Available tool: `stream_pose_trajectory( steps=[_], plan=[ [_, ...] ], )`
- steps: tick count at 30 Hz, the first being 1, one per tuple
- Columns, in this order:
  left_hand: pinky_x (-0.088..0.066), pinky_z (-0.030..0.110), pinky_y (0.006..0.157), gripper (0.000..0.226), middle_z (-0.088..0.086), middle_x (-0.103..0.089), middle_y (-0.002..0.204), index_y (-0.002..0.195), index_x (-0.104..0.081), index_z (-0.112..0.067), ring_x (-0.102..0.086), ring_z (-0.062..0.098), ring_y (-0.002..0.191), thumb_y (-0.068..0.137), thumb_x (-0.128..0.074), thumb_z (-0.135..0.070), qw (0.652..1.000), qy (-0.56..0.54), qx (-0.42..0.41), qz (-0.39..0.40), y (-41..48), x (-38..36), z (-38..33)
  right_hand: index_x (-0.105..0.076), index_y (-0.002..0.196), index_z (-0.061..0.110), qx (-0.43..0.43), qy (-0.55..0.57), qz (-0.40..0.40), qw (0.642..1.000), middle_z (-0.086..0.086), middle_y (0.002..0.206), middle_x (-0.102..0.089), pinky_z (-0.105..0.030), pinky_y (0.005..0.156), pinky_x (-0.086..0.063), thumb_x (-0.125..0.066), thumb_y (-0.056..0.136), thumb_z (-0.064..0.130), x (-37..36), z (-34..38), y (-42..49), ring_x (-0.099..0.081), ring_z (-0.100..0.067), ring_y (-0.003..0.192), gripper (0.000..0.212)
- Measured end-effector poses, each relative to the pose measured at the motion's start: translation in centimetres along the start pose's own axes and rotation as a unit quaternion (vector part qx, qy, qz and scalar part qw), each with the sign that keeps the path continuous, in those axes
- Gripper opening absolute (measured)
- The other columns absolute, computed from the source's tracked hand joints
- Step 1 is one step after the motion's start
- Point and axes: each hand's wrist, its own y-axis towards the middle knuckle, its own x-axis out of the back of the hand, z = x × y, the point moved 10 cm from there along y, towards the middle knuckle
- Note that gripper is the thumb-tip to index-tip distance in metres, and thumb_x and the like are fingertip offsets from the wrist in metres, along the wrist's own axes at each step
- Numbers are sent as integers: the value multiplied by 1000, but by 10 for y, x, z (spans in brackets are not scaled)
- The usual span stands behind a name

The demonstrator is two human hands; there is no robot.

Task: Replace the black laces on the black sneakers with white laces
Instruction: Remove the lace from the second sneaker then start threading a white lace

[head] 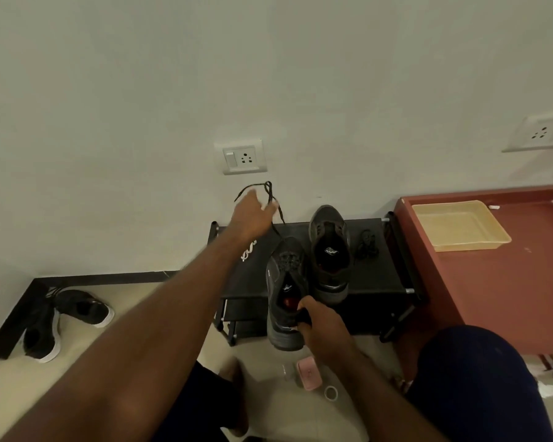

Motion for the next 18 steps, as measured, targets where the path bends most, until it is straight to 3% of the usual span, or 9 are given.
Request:
stream_pose_trajectory(
  steps=[2, 5, 7, 11, 15, 18],
  plan=[
    [-43, 36, 96, 50, 19, -56, 133, 134, -48, 1, -53, 32, 123, 99, -55, -34, 989, 136, 22, 50, -13, -15, 27, -54, 101, 24, -9, -2, 1, 1000, 4, 101, -64, -39, 84, -54, -57, 89, 12, 0, 2, -3, -61, -16, 93, 17],
    [-51, 31, 77, 27, 12, -67, 104, 108, -65, -3, -64, 22, 95, 95, -62, -27, 976, 140, 27, 162, -52, -60, 73, -55, 100, 23, -8, 1, -5, 1000, 2, 102, -66, -38, 83, -52, -58, 86, 10, 1, 6, -8, -62, -19, 96, 18],
    [-55, 32, 80, 25, 9, -68, 103, 110, -65, -8, -66, 21, 93, 91, -67, -25, 967, 155, 20, 199, -78, -86, 95, -57, 101, 21, 1, -5, -11, 1000, 1, 102, -68, -38, 82, -51, -59, 85, 12, 1, 9, -12, -63, -21, 95, 18],
    [-53, 35, 86, 37, 10, -68, 112, 121, -64, -13, -65, 27, 103, 85, -69, -20, 983, 144, 2, 110, -92, -96, 105, -57, 101, 20, 1, -8, -10, 1000, 1, 97, -68, -38, 78, -51, -59, 86, 16, 2, 10, -23, -63, -18, 90, 16],
    [-47, 36, 97, 48, 12, -60, 122, 131, -59, -13, -58, 29, 113, 84, -66, -9, 991, 104, -15, 82, -90, -96, 100, -55, 104, 21, 11, -37, 3, 999, 0, 100, -69, -33, 73, -45, -58, 88, 18, 1, 16, -31, -63, -21, 94, 16],
    [-44, 29, 86, 29, 12, -65, 111, 112, -67, -6, -61, 28, 103, 83, -67, -6, 995, 81, -33, 52, -88, -89, 91, -55, 105, 21, 11, -58, 8, 998, 0, 102, -68, -36, 76, -48, -57, 88, 20, 0, 18, -32, -63, -22, 95, 17]
  ],
)
